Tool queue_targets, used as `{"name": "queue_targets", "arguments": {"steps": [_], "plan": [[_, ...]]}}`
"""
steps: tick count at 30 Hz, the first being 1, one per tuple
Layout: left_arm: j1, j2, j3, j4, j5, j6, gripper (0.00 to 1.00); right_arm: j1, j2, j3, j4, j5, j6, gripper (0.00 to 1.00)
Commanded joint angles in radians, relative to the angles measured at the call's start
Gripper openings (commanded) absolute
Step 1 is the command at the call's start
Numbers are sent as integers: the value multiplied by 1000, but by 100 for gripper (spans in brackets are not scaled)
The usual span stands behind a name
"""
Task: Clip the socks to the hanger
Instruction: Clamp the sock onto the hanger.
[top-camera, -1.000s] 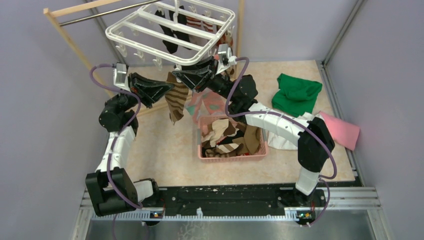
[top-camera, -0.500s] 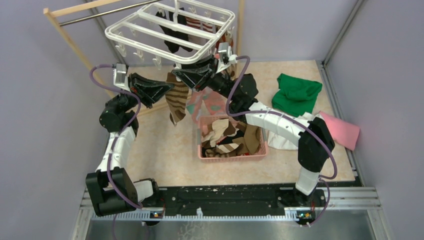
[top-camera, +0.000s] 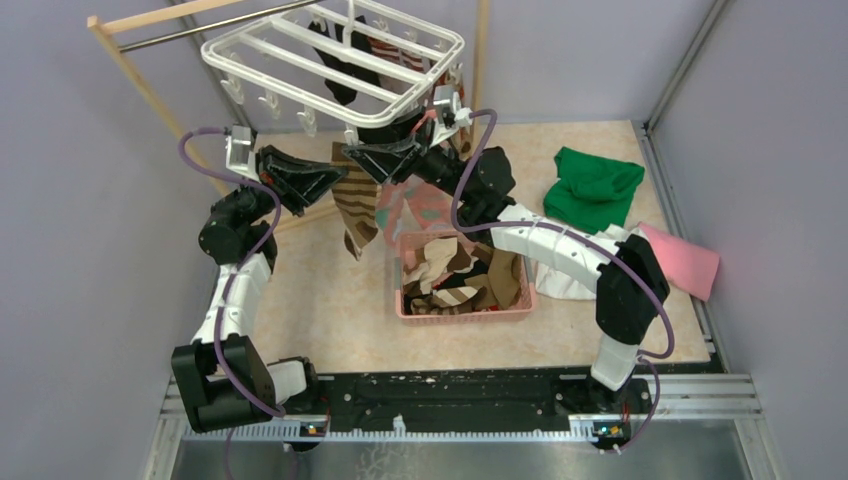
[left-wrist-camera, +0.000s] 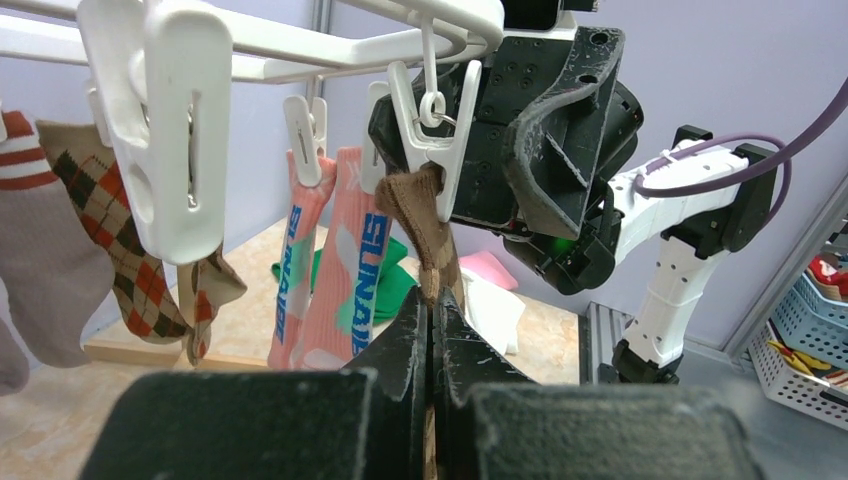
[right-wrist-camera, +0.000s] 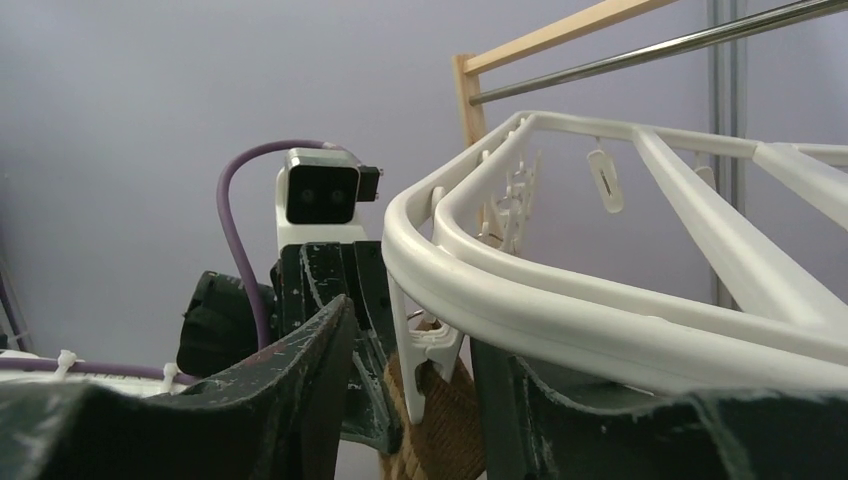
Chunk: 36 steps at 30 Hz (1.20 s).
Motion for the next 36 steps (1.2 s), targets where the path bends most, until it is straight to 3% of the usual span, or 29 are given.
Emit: {"name": "queue_targets", "arguments": {"steps": [1,7,11,22,26,36], "plan": [[-4,0,-4,152,-25,-6,0,-4,-10,51,19,-3,16,48],[-4,1,-9,140,-31,3,0,-9,-21,37,23,0,20,61],[-3,-3,-6,96,-41,27,6,-19,-45,-2,34,-28,2,66],[-1,-47,-28,-16,-39,96,59,-81,-153,-162,65,-223,-54,75],[-2,-114,-55,-177,-33,233,69,-108,-203,-223,65,-294,-90,76],[-1,-337,-83,-762,-78,693,79,-189,-287,-324,16,-487,-146,76]]}}
